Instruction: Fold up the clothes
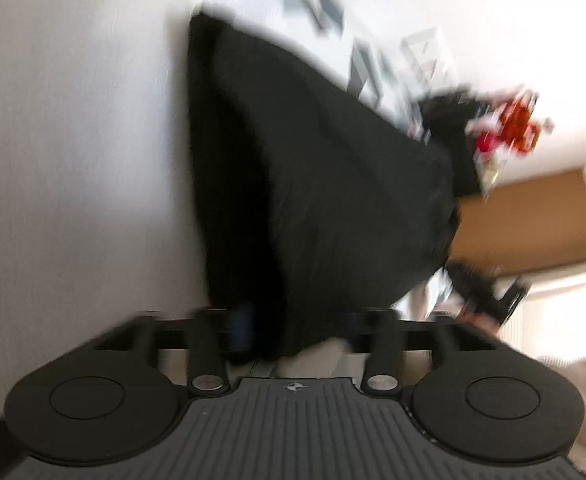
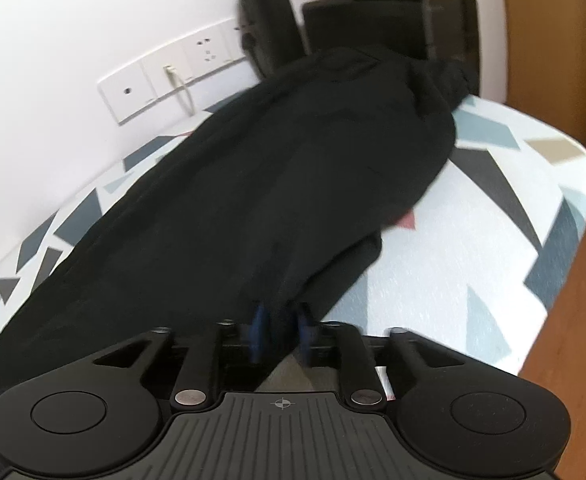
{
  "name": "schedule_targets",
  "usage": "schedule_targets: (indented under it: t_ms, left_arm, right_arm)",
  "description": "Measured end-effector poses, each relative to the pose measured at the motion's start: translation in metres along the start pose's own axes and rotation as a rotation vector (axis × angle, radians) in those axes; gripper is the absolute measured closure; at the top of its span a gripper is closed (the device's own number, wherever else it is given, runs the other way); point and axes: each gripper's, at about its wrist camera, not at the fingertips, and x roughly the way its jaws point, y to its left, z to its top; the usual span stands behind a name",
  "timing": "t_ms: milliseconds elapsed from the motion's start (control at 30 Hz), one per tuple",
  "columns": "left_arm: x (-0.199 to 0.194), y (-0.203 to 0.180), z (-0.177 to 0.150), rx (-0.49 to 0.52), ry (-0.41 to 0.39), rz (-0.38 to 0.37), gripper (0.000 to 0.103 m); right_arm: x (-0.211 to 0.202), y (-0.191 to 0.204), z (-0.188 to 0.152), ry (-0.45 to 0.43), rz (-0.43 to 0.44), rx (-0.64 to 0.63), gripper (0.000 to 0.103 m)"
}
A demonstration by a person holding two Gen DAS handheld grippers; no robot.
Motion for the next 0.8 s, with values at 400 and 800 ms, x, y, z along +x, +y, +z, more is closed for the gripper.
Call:
schedule_targets:
  t_ms: [400, 800]
  left_arm:
    - [-0.001, 0.021, 0.088, -0.184, -0.33, -0.03, 0.052]
    - [0.002, 0.013, 0.093, -0.081, -0.483, 0.053, 0.099]
  right_arm:
    - [0.001, 0.003, -0.004, -0.011, -0.009, -0.001, 0.079]
    - [0.002, 0.012, -0.002, -0.039, -0.021, -0.026, 0.088]
